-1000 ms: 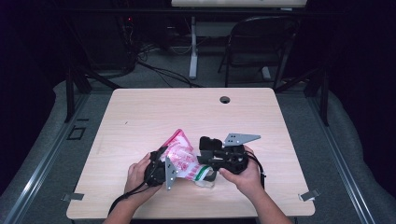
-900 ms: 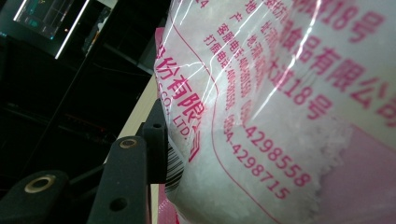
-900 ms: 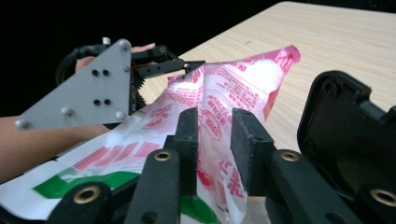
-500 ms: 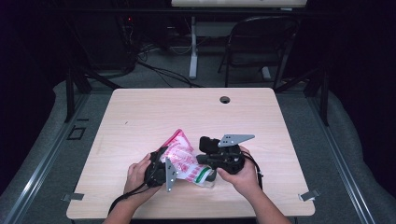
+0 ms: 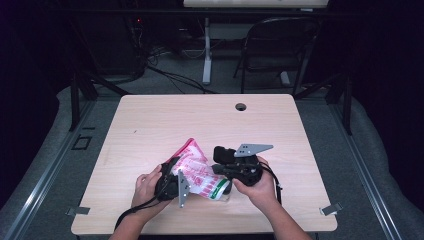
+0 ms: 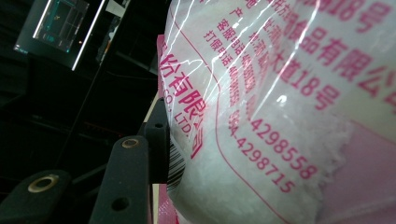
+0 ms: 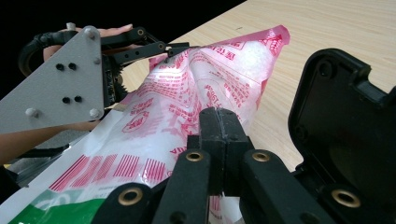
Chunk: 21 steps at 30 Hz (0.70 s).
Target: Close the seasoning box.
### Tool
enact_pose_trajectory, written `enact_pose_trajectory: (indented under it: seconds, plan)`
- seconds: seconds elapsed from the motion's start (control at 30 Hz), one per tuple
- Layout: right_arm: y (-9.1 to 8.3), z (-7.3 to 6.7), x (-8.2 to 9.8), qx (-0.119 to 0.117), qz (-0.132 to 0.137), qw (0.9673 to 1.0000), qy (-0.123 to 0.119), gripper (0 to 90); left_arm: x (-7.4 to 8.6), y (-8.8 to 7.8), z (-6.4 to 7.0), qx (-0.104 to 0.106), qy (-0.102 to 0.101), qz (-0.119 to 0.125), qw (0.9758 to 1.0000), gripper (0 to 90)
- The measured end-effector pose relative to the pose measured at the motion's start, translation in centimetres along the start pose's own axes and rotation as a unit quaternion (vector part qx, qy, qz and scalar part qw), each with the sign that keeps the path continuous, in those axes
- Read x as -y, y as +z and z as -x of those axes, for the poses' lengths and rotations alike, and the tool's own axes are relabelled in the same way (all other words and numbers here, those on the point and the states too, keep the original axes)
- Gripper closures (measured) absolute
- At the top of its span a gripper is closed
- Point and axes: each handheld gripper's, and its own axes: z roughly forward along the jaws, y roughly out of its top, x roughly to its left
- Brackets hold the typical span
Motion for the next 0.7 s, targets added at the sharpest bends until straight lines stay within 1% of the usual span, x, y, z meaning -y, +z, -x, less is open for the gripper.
enact_pose_trajectory:
  seconds: [0.13,0.33,0.6,0.7]
  plan:
    - [0.07,0.05,0.10,0.002,0.003,1.0000,0.004,90.0,-0.03,-0.06,-0.04,-0.003,0.008,-0.002,1.0000,57.3]
    - [0.05,0.12,0.13,0.004,0.001,1.0000,0.001,90.0,-0.13,-0.16,-0.04,-0.012,0.020,-0.002,0.9997,57.4]
    - [0.06,0.23,0.34,0.002,0.005,1.0000,0.004,90.0,-0.19,-0.21,0.02,-0.014,0.024,-0.005,0.9996,57.5]
    - [0.08,0.24,0.42,0.001,0.006,1.0000,0.005,90.0,-0.23,-0.24,0.00,-0.018,0.030,-0.004,0.9994,57.5]
